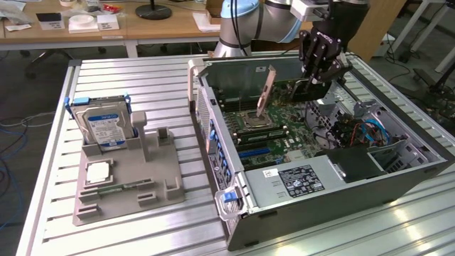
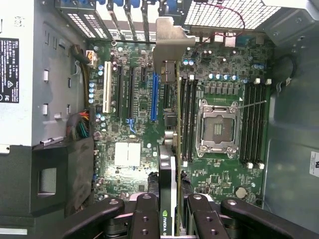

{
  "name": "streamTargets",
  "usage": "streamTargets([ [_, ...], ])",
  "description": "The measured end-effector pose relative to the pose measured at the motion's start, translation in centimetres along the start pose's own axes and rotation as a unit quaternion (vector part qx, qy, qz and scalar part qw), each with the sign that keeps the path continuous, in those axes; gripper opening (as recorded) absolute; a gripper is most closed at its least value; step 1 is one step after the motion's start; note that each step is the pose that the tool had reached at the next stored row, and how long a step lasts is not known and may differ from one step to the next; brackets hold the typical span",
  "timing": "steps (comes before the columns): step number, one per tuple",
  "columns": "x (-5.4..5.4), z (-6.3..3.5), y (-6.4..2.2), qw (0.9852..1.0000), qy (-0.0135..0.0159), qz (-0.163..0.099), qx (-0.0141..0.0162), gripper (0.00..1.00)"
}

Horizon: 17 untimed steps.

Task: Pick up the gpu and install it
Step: 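Insert the gpu into the slot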

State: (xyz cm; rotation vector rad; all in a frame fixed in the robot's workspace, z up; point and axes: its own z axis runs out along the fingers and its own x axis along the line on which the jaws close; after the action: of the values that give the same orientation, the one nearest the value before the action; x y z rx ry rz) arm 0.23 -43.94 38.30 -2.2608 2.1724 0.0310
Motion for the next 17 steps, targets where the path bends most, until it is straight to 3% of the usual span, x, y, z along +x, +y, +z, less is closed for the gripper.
streamTargets([
  [11, -0.02, 0.03, 0.53, 1.0, -0.0005, 0.0, 0.0006, 0.27],
  [13, -0.01, 0.11, 0.62, 1.0, -0.0018, 0.0, 0.0008, 0.27],
  [15, -0.02, 0.15, 0.69, 1.0, -0.0057, 0.0, 0.0011, 0.27],
  [17, -0.03, 0.16, 0.7, 1.0, -0.0068, 0.0, 0.0012, 0.27],
])
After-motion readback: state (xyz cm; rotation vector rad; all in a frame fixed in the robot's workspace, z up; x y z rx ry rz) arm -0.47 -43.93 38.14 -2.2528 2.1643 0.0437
